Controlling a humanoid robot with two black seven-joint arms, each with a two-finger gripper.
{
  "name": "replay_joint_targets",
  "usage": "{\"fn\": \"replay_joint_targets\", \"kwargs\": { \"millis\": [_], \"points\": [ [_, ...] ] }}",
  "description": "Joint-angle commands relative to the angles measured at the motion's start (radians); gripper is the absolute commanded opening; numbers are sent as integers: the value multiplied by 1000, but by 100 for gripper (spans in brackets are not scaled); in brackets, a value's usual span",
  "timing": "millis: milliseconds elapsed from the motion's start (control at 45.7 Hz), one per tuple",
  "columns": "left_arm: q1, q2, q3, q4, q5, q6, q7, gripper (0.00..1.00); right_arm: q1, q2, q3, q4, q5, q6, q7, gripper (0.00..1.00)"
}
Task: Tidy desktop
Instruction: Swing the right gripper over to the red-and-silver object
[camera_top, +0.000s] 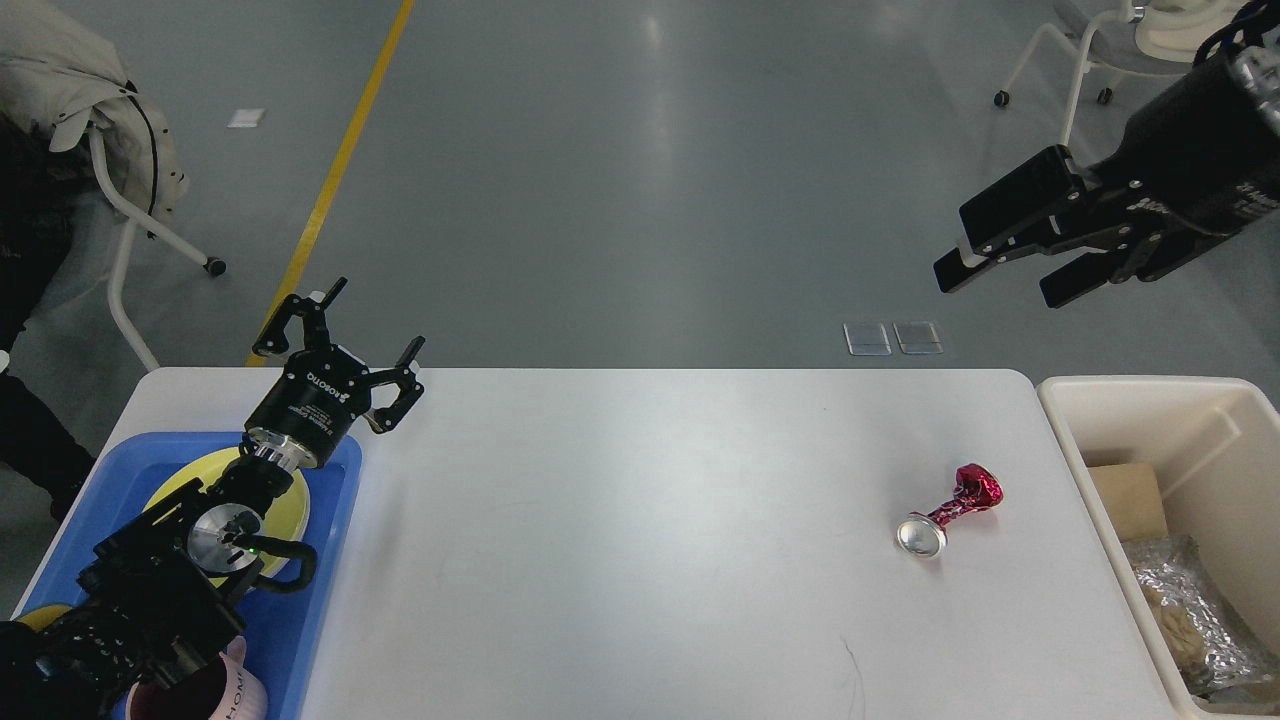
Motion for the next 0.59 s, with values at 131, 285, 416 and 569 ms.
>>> {"fn": "replay_joint_targets", "kwargs": {
  "millis": [131, 285, 416, 569],
  "points": [
    [0, 0, 0, 0, 0, 0, 0, 100, -422, 47, -7, -47, 31, -252, -30, 100],
    [0, 0, 0, 0, 0, 0, 0, 100, -803, 201, 22, -121, 195, -594, -232, 100],
    [0, 0, 0, 0, 0, 0, 0, 100, -1013, 301, 140, -272, 407, -764, -400, 100],
    [0, 0, 0, 0, 0, 0, 0, 100, -1154, 368, 269, -437, 458, -834, -487, 100]
  ]
}}
